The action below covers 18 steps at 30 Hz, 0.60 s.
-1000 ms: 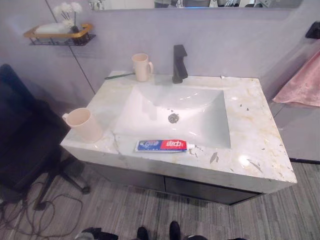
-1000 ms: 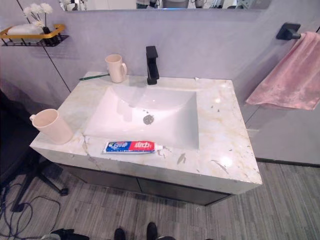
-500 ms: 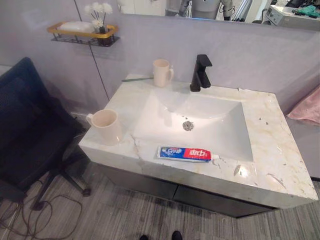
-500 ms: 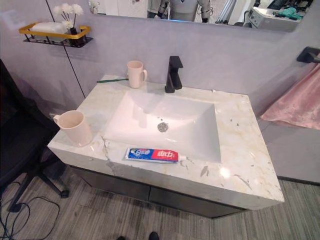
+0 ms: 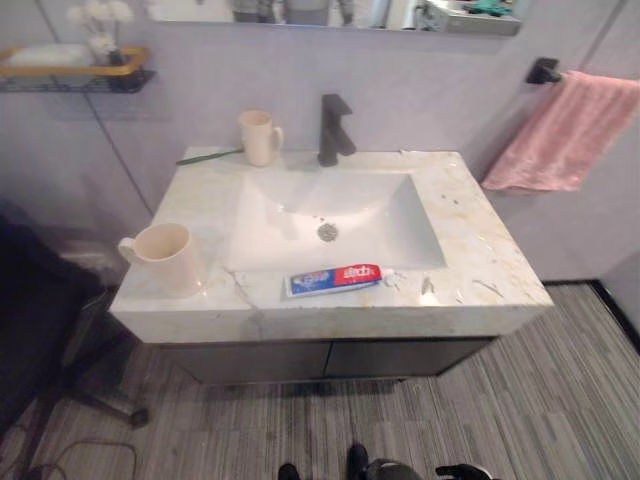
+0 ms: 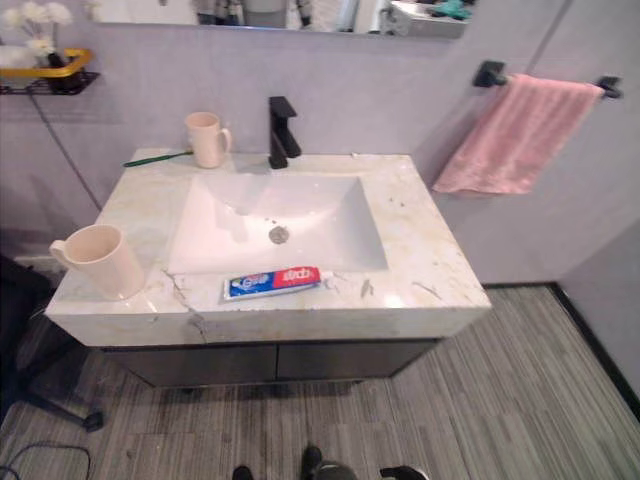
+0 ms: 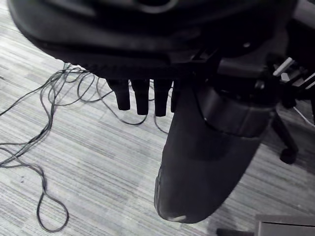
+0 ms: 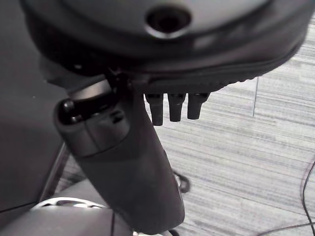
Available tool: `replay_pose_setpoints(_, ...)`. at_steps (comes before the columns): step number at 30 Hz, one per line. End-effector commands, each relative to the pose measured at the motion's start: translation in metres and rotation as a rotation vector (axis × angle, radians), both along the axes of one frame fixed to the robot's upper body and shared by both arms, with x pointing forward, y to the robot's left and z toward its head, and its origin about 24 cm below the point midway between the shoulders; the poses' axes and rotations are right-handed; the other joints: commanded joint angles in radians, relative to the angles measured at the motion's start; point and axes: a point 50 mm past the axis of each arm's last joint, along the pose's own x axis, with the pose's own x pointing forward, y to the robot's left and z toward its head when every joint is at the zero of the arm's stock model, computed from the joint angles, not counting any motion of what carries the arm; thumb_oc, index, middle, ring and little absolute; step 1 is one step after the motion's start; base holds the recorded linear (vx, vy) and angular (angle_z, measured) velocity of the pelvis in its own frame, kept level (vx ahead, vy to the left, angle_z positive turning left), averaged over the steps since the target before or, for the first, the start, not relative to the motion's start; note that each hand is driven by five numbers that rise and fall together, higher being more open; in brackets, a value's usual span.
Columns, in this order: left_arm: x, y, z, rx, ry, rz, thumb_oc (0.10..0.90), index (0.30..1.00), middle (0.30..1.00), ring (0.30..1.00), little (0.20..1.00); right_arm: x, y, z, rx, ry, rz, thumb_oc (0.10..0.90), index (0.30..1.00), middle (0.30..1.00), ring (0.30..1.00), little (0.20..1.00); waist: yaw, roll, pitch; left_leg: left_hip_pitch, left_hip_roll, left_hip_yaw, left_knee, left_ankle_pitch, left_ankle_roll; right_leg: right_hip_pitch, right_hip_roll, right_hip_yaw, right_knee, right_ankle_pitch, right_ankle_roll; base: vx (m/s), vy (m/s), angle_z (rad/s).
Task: Organize the bathroom.
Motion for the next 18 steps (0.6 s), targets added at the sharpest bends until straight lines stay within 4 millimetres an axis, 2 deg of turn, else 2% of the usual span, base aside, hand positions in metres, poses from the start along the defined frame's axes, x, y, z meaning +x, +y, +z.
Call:
replay_pose_setpoints(1,-0.014,0.028,0.011,0.122,0.056,0.024,0.800,0.900,0.900,0.900,0.900,0.022,-0.008,0.011,-0.035,-0.081,0.118,0.800,0.900,0.900,0.900,0.900,0.036,-0.005,-0.044,-0.065,-0.029,-0.148,0.085,-0.042,-0.075,0.188,-0.047,0.019,-0.266,0.009,0.015,-0.13,-0.147,0.02)
replay_pose_setpoints(2,-0.013,0.028,0.012,0.124,0.058,0.015,0.800,0.900,0.900,0.900,0.900,0.025,-0.006,0.012,-0.034,-0.092,0.118,0.800,0.900,0.900,0.900,0.900,0.050,-0.017,-0.057,-0.097,-0.034,-0.158,0.094,-0.032,-0.086,0.240,-0.053,0.014,-0.371,0.012,0.029,-0.14,-0.166,0.08)
replay_pose_setpoints(3,-0.012,0.028,0.012,0.128,0.059,0.014,0.800,0.900,0.900,0.900,0.900,0.030,-0.003,0.013,-0.033,-0.111,0.132,0.800,0.900,0.900,0.900,0.900,0.062,-0.027,-0.064,-0.130,-0.032,-0.163,0.109,-0.026,-0.096,0.253,-0.051,-0.001,-0.427,0.018,0.044,-0.23,-0.188,0.00)
replay_pose_setpoints(4,-0.010,0.029,0.013,0.126,0.056,0.017,0.800,0.900,0.900,0.900,0.900,0.043,0.002,0.017,-0.039,-0.130,0.162,0.800,0.900,0.900,0.900,0.900,0.078,-0.038,-0.070,-0.150,-0.027,-0.152,0.117,-0.020,-0.103,0.250,-0.034,-0.011,-0.465,0.019,0.060,-0.20,-0.154,-0.11)
replay_pose_setpoints(5,-0.010,0.029,0.013,0.126,0.056,0.016,0.800,0.900,0.900,0.900,0.900,0.045,0.003,0.018,-0.039,-0.133,0.165,0.800,0.900,0.900,0.900,0.900,0.080,-0.039,-0.071,-0.152,-0.025,-0.152,0.118,-0.019,-0.103,0.248,-0.033,-0.014,-0.465,0.019,0.061,-0.20,-0.167,-0.16)
replay_pose_setpoints(7,-0.004,0.032,0.015,0.125,0.044,0.012,0.800,0.900,0.900,0.900,0.900,0.056,0.004,0.023,-0.031,-0.154,0.160,0.800,0.900,0.900,0.900,0.900,0.092,-0.042,-0.076,-0.160,-0.008,-0.162,0.102,-0.003,-0.115,0.245,0.000,-0.013,-0.479,0.011,0.051,-0.18,-0.213,-0.23)
replay_pose_setpoints(13,-0.003,0.032,0.015,0.121,0.025,0.004,0.800,0.900,0.900,0.900,0.900,0.042,0.000,0.018,-0.023,-0.101,0.142,0.800,0.900,0.900,0.900,0.900,0.086,-0.051,-0.086,-0.119,0.010,-0.170,0.059,0.006,-0.117,0.228,0.036,-0.039,-0.452,-0.011,0.020,-0.09,-0.150,0.01)
replay_pose_setpoints(16,-0.005,0.034,0.015,0.114,-0.003,0.005,0.800,0.900,0.900,0.900,0.900,0.033,-0.002,0.014,-0.022,-0.068,0.123,0.800,0.900,0.900,0.900,0.900,0.081,-0.044,-0.085,-0.108,0.035,-0.169,0.020,0.040,-0.132,0.225,0.062,-0.050,-0.426,-0.034,0.000,-0.05,-0.127,0.22)
replay_pose_setpoints(18,-0.005,0.036,0.017,0.120,-0.039,-0.008,0.800,0.900,0.900,0.900,0.900,0.029,-0.006,0.014,-0.029,-0.058,0.112,0.800,0.900,0.900,0.900,0.900,0.085,-0.053,-0.079,-0.129,0.037,-0.209,0.058,0.036,-0.139,0.236,0.074,-0.042,-0.425,-0.044,-0.016,-0.06,-0.080,0.29)
